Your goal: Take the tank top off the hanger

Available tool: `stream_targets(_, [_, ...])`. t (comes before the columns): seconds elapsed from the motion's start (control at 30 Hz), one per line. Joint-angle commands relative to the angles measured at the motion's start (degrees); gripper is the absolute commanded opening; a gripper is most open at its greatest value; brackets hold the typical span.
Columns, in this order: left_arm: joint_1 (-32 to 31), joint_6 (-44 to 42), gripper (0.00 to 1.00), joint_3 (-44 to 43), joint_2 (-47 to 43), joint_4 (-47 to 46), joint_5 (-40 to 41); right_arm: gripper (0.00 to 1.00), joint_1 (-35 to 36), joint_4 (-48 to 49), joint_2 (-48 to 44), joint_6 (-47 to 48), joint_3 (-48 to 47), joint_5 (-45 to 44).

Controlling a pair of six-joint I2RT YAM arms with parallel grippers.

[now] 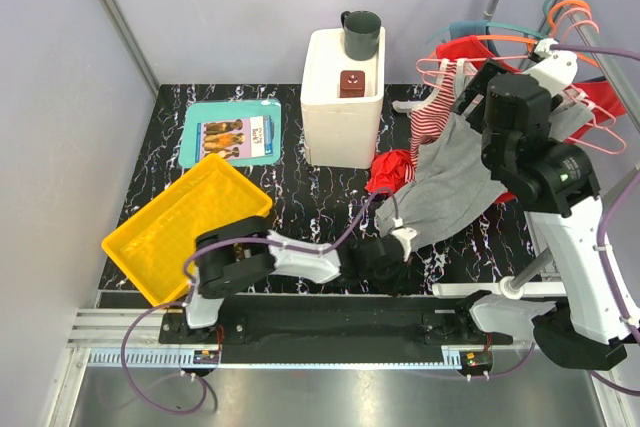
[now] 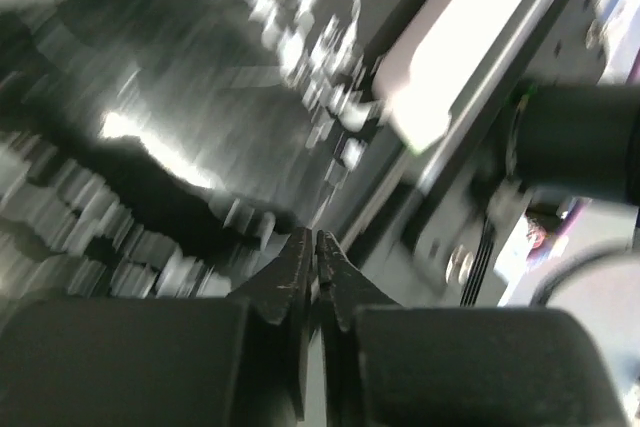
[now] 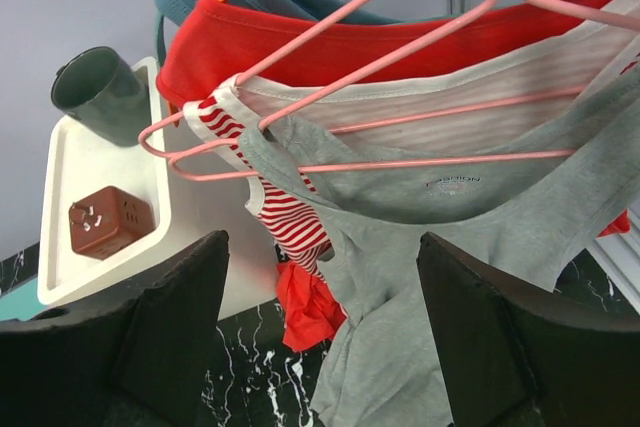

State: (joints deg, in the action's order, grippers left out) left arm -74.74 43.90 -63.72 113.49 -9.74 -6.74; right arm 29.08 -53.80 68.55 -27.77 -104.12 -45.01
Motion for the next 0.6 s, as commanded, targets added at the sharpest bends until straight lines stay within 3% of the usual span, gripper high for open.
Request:
stream_targets(0.0, [-0.06,-4.60,0.11,6.83,-13.01,0.59,4.46,0.79,0.19,10.11,-2.20,-2.55,3.57,-6.66])
stream_targets(0.43, [-0.14,-10.68,0.15,22.41,-47.73,9.29,6.57,0.73,-0.87,19.43,6.06,-1.06,3.22,-11.85])
stream_targets(0.57, [-0.14,-11.46,0.22,24.08,-59.05,14.55,9.99,0.71,-2.27,21.71,7.29,-2.20,4.27,-10.62])
